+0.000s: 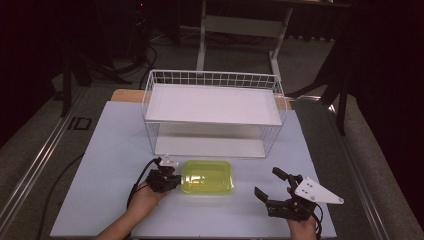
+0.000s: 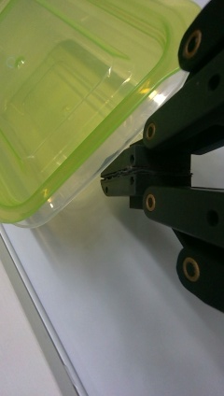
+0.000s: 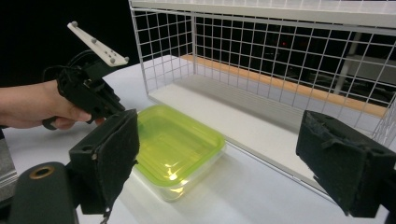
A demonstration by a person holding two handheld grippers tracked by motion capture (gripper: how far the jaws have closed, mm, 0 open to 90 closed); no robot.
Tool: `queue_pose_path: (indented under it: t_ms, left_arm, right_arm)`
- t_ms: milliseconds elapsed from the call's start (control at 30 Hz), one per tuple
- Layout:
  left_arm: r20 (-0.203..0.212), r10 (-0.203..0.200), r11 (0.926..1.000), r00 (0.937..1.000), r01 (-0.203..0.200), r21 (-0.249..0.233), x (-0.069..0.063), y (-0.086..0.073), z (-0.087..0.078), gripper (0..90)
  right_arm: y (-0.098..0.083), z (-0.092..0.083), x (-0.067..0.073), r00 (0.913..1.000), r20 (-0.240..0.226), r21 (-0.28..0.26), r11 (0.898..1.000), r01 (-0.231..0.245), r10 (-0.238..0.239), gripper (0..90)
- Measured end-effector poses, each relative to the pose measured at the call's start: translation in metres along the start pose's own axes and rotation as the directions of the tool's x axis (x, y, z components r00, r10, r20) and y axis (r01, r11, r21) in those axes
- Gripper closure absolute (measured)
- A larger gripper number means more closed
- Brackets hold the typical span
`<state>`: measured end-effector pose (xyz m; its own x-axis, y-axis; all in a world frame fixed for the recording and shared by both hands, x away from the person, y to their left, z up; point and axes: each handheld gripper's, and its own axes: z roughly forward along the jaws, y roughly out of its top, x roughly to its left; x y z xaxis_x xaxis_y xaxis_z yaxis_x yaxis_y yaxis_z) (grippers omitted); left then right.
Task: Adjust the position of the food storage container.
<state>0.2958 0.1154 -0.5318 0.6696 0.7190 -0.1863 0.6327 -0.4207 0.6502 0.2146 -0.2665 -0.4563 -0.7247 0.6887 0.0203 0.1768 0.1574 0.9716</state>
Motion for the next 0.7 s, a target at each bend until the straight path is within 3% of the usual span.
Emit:
queue_pose_path:
  t_ms: [500,700]
  left_arm:
    - [0.016,0.013,0.9999,0.9998,-0.013,0.011,-0.007,0.006,0.013,90.0]
    - [0.011,0.011,0.9999,0.9999,-0.012,0.011,-0.004,0.001,0.007,90.0]
  right_arm:
    - [-0.001,0.002,0.001,1.0,-0.008,0.009,1.0,-0.001,0.001,13.5]
    - [-0.002,0.002,0.0,0.9999,-0.01,0.016,1.0,-0.007,0.007,13.5]
